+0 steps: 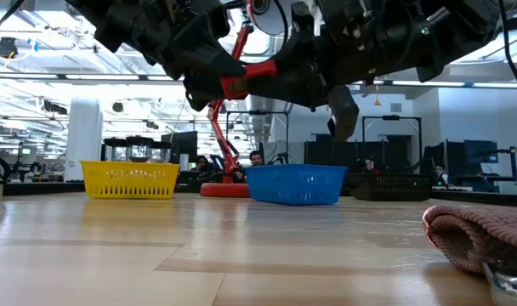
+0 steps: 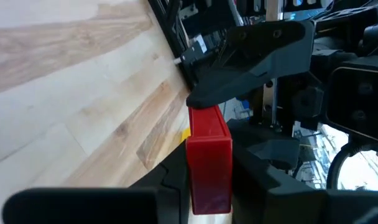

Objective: Pick & Place Office items
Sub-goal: Put the red digital clock into the black bin

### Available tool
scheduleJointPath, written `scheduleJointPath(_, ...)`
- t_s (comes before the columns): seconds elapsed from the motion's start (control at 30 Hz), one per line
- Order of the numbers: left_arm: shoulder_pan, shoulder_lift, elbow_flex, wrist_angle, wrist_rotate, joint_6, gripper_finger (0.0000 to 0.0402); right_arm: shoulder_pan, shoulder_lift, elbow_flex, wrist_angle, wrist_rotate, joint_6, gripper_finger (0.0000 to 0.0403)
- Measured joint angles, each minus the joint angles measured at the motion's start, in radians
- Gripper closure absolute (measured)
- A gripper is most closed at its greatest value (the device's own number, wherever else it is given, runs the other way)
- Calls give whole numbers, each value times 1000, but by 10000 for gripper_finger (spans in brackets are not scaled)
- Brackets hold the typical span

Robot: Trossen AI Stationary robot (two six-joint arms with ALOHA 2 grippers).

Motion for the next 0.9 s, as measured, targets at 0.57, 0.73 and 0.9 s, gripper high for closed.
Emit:
scheduleJointPath(0.57,0,-2,0,12,16,0,240,0,0,0,35,-27,67,325)
scheduleJointPath(0.73,1,-1,0,14,15,0,239,0,0,0,37,-28,67,328)
scheduleJointPath(0.9,1,-1,0,17,15,-4,230,0,0,0,37,-27,66,335)
